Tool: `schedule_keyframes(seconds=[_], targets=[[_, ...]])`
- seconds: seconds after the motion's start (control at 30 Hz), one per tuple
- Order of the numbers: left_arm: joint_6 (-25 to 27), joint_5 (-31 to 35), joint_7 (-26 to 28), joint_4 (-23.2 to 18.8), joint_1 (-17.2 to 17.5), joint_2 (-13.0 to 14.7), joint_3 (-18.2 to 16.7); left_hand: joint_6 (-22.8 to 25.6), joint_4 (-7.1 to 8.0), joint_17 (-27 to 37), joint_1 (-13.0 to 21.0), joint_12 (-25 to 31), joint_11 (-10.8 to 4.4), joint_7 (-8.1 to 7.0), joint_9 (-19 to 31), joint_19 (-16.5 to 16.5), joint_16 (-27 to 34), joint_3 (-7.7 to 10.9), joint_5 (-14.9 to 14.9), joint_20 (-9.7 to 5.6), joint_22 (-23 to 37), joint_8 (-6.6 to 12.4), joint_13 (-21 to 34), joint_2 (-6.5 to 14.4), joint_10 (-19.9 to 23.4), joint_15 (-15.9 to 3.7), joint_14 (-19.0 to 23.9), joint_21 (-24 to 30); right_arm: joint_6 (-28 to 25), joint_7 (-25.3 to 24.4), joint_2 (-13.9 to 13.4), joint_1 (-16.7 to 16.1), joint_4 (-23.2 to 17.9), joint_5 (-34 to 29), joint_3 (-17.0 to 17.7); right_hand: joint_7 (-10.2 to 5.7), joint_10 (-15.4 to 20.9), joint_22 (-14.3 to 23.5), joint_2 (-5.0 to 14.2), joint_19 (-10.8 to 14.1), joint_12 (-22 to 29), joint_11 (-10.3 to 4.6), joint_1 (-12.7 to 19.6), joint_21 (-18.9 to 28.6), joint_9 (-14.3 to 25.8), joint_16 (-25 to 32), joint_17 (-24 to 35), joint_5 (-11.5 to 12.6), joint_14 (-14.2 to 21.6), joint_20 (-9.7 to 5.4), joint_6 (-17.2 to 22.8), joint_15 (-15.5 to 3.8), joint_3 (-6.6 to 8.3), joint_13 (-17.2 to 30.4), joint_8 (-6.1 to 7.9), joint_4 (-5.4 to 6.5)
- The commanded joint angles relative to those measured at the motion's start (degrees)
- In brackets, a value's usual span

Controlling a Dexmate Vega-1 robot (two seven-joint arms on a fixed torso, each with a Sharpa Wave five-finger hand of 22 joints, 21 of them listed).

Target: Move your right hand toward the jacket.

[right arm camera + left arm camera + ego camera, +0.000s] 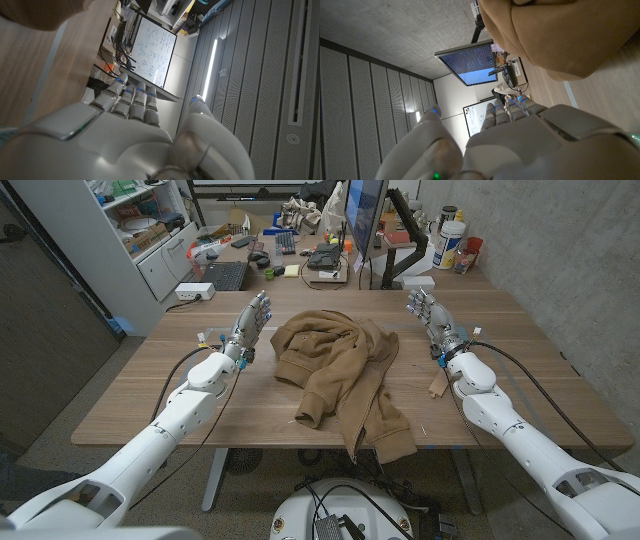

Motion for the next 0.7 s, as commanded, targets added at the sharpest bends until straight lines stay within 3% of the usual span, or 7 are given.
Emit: schedule_keyframes(seconds=[0.03,0.7], targets=[[0.62,-0.29,0.56,-0.99,0.35,0.38,-0.37,0.42,0.31,0.20,0.31,0.16,0.04,-0.11,0.12,-0.79,0.04,-0.03,0.25,-0.65,0.33,0.16,0.31,0.53,0.09,0.10,-0.60,-0.34,2.58,-0.08,-0.37,0.33,-0.31,-2.23,-0.54,0.16,0.50,0.33,-0.51,0.04,0.40,-0.18,0.11,-0.24,0.19,0.11,0.05,0.36,0.32,0.00,0.50,-0.43,0.11,0.32,0.39,-0.50],[1.20,-0.53,0.79,-2.23,0.50,0.85,-0.67,0.45,0.33,0.20,0.51,0.10,0.25,-0.08,0.13,-1.09,0.02,-0.13,0.24,-0.42,0.34,0.08,0.32,0.82,-0.08,0.25,-0.81,-0.56,4.32,1.09,-0.63,0.15,-2.36,-2.42,-0.69,0.00,0.65,0.34,-0.61,0.16,0.33,-0.26,-0.03,-0.55,0.18,0.06,0.09,0.51,0.38,0.00,0.76,-0.54,-0.02,0.32,0.32,-0.56]])
